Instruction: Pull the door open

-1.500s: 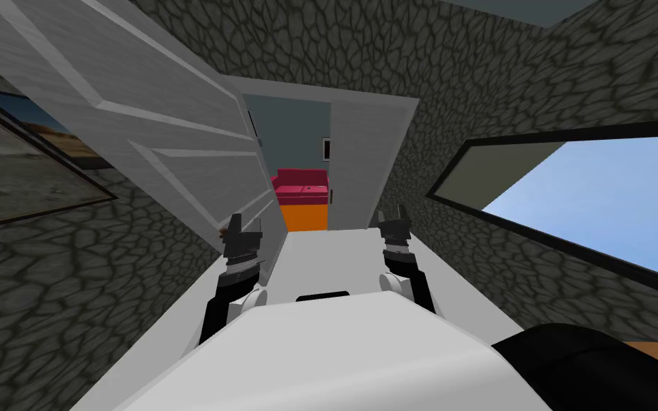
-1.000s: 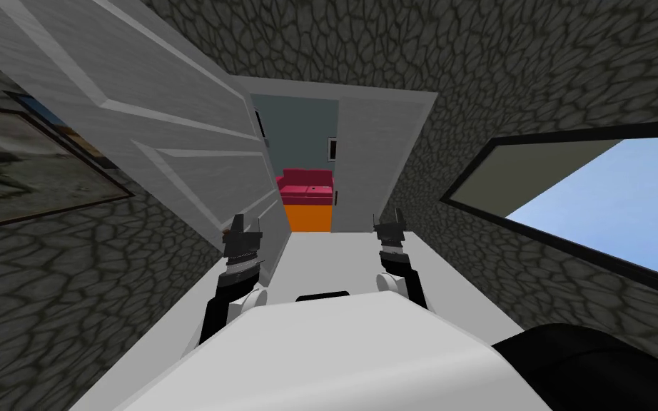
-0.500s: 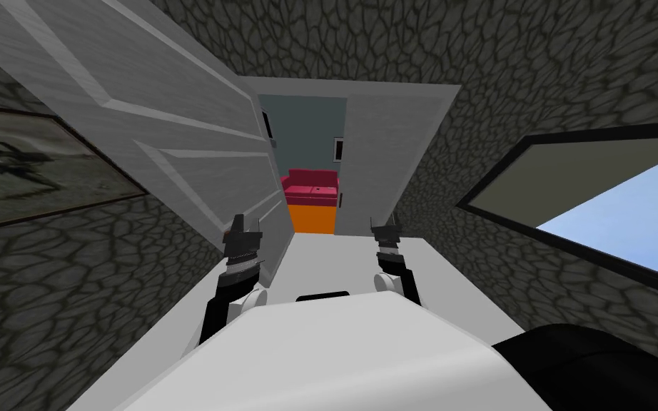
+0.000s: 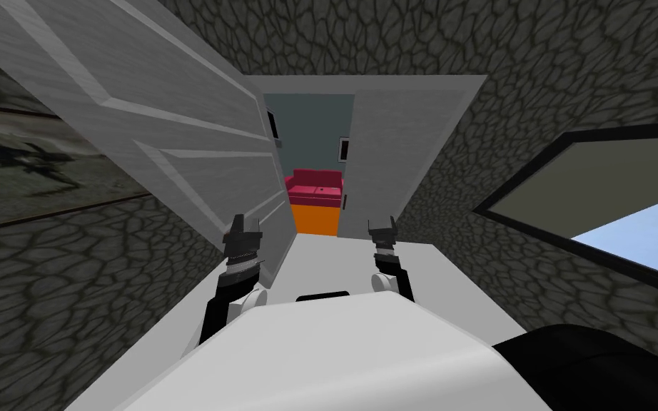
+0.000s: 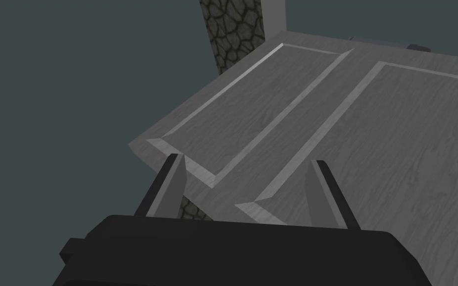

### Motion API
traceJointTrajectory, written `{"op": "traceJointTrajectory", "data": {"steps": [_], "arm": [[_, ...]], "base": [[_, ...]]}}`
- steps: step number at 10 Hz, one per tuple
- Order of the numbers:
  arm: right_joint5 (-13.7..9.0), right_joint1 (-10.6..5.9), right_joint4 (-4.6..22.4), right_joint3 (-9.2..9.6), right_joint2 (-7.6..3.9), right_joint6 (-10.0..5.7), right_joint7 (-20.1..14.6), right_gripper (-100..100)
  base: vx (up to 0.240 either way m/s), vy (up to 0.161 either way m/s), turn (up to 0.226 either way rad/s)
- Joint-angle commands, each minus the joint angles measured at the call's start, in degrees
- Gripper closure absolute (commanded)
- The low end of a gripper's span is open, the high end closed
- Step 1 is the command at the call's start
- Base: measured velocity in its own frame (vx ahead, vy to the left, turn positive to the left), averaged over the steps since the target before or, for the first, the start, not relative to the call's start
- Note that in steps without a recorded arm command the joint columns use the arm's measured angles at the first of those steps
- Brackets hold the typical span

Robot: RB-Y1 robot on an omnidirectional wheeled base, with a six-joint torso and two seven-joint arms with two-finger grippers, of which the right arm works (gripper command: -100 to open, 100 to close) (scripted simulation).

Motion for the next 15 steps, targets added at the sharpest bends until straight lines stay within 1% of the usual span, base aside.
{"op": "traceJointTrajectory", "data": {"steps": [1,7,15], "arm": [[-1.49,-0.19,1.72,0.23,-0.48,-0.98,-1.29,-100],[-7.31,-1.9,9.14,1.35,-1.75,-4.5,-5.88,-100],[-15.59,-4.34,19.71,2.94,-3.46,-9.5,-12.42,-100]], "base": [[0.101,-0.012,0.116],[0.092,-0.029,0.109],[0.093,-0.032,0.133]]}}
